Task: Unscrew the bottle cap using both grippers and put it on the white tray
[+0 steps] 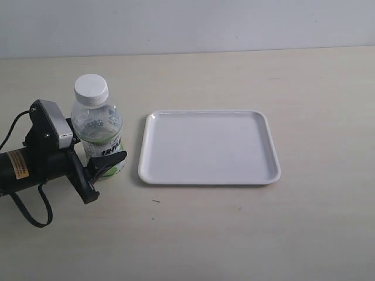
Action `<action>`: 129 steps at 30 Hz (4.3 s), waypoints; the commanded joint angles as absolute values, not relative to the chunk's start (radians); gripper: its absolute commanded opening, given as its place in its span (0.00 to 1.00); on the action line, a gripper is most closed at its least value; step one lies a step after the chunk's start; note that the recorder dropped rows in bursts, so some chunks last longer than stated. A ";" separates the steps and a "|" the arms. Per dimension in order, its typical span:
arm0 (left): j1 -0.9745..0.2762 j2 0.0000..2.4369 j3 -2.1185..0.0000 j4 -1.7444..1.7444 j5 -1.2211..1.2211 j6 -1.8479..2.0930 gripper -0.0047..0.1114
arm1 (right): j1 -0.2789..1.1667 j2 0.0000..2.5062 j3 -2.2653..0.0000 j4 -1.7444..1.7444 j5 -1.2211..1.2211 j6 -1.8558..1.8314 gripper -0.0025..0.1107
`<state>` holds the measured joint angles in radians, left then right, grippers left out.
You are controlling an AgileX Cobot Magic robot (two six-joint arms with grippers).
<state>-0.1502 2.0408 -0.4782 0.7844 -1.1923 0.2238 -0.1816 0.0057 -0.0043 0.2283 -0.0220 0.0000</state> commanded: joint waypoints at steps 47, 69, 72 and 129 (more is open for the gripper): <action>-0.149 1.953 -0.480 0.779 -1.070 0.189 0.04 | 0.686 1.836 -1.817 0.088 1.221 0.029 0.18; -0.149 1.953 -0.480 0.780 -1.070 0.229 0.04 | 0.686 1.960 -1.935 0.209 1.140 -0.062 0.57; -0.149 1.953 -0.480 0.780 -1.070 0.229 0.04 | 0.692 1.975 -1.935 0.202 1.140 -0.073 0.57; -0.149 1.953 -0.480 0.781 -1.070 0.229 0.04 | 0.722 2.000 -1.953 0.135 1.170 -0.067 0.02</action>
